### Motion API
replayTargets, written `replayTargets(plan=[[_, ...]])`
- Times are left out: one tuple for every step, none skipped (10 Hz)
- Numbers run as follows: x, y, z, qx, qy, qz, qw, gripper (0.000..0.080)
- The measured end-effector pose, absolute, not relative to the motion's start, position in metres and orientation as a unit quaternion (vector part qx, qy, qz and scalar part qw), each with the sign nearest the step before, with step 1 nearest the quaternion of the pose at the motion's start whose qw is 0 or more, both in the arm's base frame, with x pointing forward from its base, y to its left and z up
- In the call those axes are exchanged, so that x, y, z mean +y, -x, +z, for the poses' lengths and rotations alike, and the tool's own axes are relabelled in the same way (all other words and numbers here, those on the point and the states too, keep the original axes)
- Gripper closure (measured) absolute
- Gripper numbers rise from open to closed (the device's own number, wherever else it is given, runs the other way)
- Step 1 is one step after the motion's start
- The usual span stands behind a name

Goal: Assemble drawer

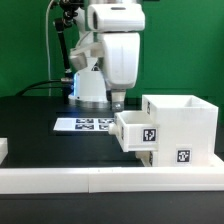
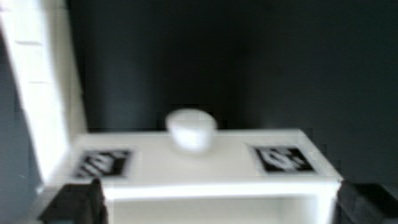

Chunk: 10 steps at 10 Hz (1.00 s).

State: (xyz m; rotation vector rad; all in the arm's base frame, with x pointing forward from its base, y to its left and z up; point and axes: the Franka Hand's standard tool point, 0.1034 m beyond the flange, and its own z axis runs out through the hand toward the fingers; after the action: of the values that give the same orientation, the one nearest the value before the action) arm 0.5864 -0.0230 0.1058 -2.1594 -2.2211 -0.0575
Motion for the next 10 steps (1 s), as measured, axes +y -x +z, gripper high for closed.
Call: replayTargets(plan=[[-0.029,-0.594,0.104,-0.714,0.700,-0.020,0.023,0.0151],[-0.033,-0.599,0.104,-0.711,0.703,-0.021,0.023,0.0151],[-0.031,-0.597,0.103,-0.712,0.702,-0.021,0.024,0.0151],[-0.033,-0.596,0.102,-0.714,0.700,-0.022,0.026,0.0151],[-0.033,-0.596,0.102,-0.714,0.700,-0.021,0.025,0.0151],[-0.034,-0.596,0.102,-0.714,0.699,-0.021,0.026,0.0151],[-0.038,-0.595,0.099,-0.718,0.694,-0.037,0.042,0.0151],[-0.041,-0.593,0.094,-0.710,0.700,-0.049,0.057,0.0151],[-0.041,-0.594,0.091,-0.710,0.697,-0.066,0.071,0.0151],[-0.040,-0.595,0.089,-0.706,0.700,-0.072,0.077,0.0151]])
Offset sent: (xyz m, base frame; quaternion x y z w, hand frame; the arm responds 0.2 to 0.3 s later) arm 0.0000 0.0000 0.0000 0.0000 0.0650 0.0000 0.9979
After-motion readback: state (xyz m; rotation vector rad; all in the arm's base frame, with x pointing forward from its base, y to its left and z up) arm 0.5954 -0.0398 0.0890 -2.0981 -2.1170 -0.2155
